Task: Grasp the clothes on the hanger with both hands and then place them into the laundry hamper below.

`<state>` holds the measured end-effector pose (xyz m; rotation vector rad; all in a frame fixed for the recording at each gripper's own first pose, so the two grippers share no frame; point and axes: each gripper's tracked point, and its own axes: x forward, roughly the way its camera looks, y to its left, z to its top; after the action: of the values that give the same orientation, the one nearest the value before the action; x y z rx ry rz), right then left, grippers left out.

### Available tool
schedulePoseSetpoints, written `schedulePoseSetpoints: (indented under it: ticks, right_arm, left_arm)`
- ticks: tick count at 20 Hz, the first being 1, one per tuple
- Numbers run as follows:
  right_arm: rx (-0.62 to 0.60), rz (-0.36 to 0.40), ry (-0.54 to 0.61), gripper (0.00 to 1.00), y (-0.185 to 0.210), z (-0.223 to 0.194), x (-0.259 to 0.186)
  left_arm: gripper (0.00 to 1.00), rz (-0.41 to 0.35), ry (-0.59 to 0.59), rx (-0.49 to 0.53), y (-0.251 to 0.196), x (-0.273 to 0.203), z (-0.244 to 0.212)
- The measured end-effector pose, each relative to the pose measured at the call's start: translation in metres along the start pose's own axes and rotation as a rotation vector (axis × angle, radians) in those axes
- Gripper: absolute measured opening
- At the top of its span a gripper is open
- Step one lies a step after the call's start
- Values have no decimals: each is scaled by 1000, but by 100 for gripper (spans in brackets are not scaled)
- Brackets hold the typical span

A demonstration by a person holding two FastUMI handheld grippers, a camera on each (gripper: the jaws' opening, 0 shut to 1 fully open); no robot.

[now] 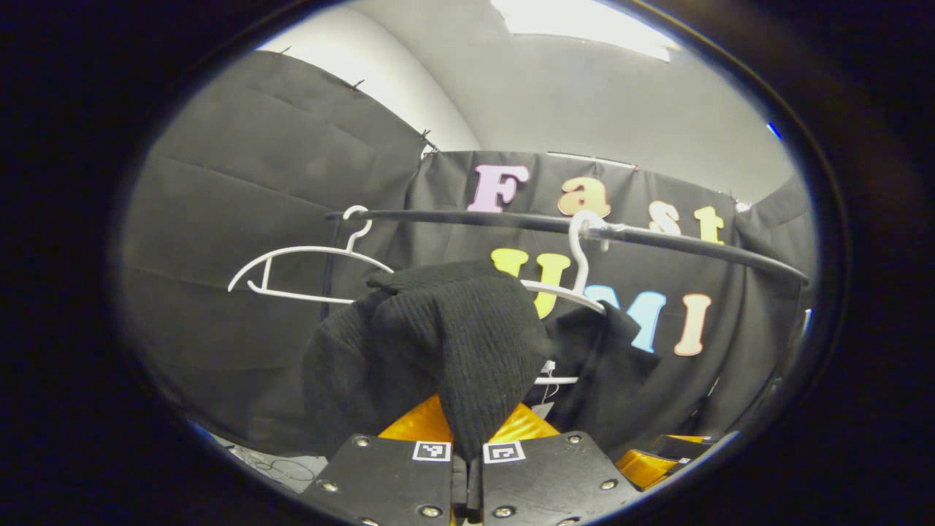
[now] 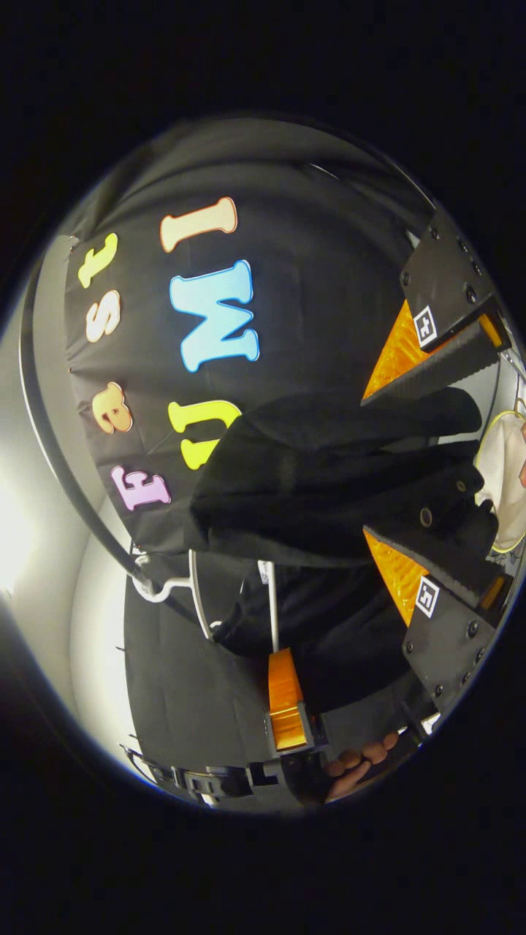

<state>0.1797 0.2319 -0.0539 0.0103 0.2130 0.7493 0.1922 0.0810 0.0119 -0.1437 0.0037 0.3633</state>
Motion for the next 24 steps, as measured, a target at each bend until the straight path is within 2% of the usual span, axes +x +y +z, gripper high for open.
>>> schedulePoseSetpoints:
  ticks: [1, 2, 3, 5, 6, 7, 8, 10, 11, 12, 13, 15, 16, 19, 24]
  right_arm:
    - [3, 9, 1, 98, 10, 3, 4]
    - [10, 16, 2, 98, 18, 8, 8]
    - [17, 21, 2, 93, 27, 13, 11]
    - [21, 15, -15, 93, 37, 26, 18]
    - [11, 5, -23, 98, 39, 31, 23]
    - [-3, -11, -27, 98, 40, 34, 28]
    - [-13, -25, -30, 92, 39, 38, 34]
    - [-32, -48, -38, 92, 43, 42, 44]
    - [-47, -69, -44, 98, 44, 40, 46]
    - [-65, -89, -49, 98, 42, 39, 51]
    - [-80, -104, -53, 92, 41, 38, 58]
    - [-92, -133, -57, 92, 38, 35, 72]
    - [-89, -140, -55, 98, 38, 34, 78]
    - [-79, -163, -45, 100, 35, 30, 91]
    - [-90, -191, -34, 98, 31, 26, 112]
  left_arm:
    - [1, -21, 0, -4, 0, -3, 3]
    - [1, -43, 2, -11, -1, -5, 6]
    - [1, -66, 1, -20, -1, -8, 11]
    - [1, -97, -1, -31, 0, -11, 18]
    - [1, -111, -1, -37, 1, -12, 21]
    - [1, -122, -1, -42, 3, -14, 24]
    - [1, -132, -2, -46, 5, -15, 27]
    - [1, -147, -3, -46, 12, -17, 32]
    - [1, -153, -3, -46, 15, -18, 33]
    - [2, -159, -3, -47, 16, -21, 34]
    - [1, -166, -1, -46, 18, -23, 33]
    - [2, -177, 8, -37, 18, -25, 29]
    - [2, -181, 11, -33, 17, -25, 28]
    - [1, -193, 12, -35, 15, -22, 28]
    - [2, -205, 15, -33, 16, -16, 29]
